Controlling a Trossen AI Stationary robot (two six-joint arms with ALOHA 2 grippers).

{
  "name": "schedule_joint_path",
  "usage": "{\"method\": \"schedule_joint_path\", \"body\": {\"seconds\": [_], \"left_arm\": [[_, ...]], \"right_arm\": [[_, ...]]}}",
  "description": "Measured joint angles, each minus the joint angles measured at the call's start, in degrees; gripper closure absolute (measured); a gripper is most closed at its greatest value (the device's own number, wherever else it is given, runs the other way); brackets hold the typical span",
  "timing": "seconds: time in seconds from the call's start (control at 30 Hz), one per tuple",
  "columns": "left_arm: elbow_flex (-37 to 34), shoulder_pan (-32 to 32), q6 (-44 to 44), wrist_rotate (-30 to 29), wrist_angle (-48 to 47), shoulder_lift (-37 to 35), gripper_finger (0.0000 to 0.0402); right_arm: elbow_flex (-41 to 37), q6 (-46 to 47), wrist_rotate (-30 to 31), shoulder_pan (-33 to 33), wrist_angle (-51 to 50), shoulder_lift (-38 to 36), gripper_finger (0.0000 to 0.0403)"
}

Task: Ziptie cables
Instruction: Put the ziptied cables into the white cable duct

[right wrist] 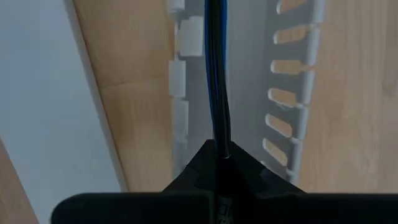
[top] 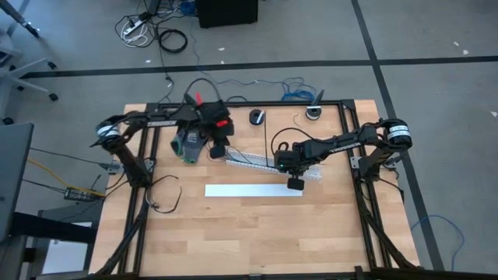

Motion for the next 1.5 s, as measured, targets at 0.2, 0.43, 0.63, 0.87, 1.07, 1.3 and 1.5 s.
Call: {"method": "schedule_joint_path", "body": {"seconds": [0.2,0.43,0.63,0.87,1.07,1.3,1.5], "left_arm": [[-12.84,-0.4,-4.97,-1.71,20.58,-7.09,0.0401],[-17.7,-0.57,-5.88,-14.25,24.1,-7.05,0.039],[-17.78,0.14,-2.82,-9.94,24.21,-7.07,0.0355],[-17.8,2.85,-2.43,4.08,24.73,-7.07,0.0317],[-17.78,3.69,-1.2,6.13,22.44,-7.07,0.0312],[-17.78,3.63,1.11,6.3,22.01,-7.07,0.0311],[-17.78,3.56,1.18,7.07,20.28,-7.07,0.0311]], "right_arm": [[0.0,1.04,-3.07,0.0,4.26,0.0,0.0395],[0.0,5.07,-6.31,0.02,6.65,-0.02,0.0395],[0.0,7.06,-7.74,0.02,7.52,-0.02,0.0395],[0.0,7.46,-8.84,0.03,9.29,-0.02,0.0395],[0.0,7.21,-8.84,0.02,9.48,-0.02,0.0395],[0.0,6.58,-9.64,0.02,10.64,-0.02,0.0395],[0.0,6.54,-10.79,0.04,12.7,-0.02,0.0395]]}}
